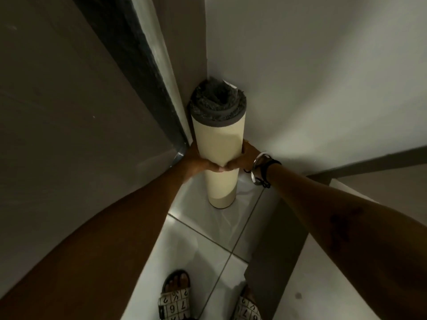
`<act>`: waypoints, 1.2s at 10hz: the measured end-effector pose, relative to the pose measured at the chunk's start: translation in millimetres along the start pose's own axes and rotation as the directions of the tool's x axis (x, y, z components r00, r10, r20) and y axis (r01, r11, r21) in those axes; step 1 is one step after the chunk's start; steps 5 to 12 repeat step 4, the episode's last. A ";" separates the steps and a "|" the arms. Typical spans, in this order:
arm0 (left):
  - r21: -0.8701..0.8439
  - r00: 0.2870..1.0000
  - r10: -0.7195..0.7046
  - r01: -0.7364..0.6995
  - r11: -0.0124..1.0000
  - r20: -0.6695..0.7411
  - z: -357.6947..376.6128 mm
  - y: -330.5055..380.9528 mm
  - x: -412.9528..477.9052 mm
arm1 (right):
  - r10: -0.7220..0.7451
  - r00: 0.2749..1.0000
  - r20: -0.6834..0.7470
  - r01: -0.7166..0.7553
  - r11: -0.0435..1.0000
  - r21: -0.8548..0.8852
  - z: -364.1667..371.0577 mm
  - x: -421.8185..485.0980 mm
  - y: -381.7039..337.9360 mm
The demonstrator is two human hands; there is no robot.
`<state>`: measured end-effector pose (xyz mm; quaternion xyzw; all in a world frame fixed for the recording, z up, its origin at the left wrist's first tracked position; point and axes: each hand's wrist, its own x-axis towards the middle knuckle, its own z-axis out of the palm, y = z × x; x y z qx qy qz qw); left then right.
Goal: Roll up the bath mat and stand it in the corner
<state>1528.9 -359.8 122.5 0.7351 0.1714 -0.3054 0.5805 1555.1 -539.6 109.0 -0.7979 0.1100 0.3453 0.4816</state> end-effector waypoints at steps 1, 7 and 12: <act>-0.073 1.000 -0.002 0.002 0.997 0.004 3.6 1.9 -12.4 | 0.015 0.999 -0.038 -0.017 0.999 -0.030 1.2 -8.5 -4.8; -0.045 0.972 -0.150 0.145 0.988 -0.180 18.8 28.5 -94.6 | 0.085 0.980 -0.178 -0.148 0.915 -0.377 3.8 -100.1 -55.9; -0.045 0.972 -0.150 0.145 0.988 -0.180 18.8 28.5 -94.6 | 0.085 0.980 -0.178 -0.148 0.915 -0.377 3.8 -100.1 -55.9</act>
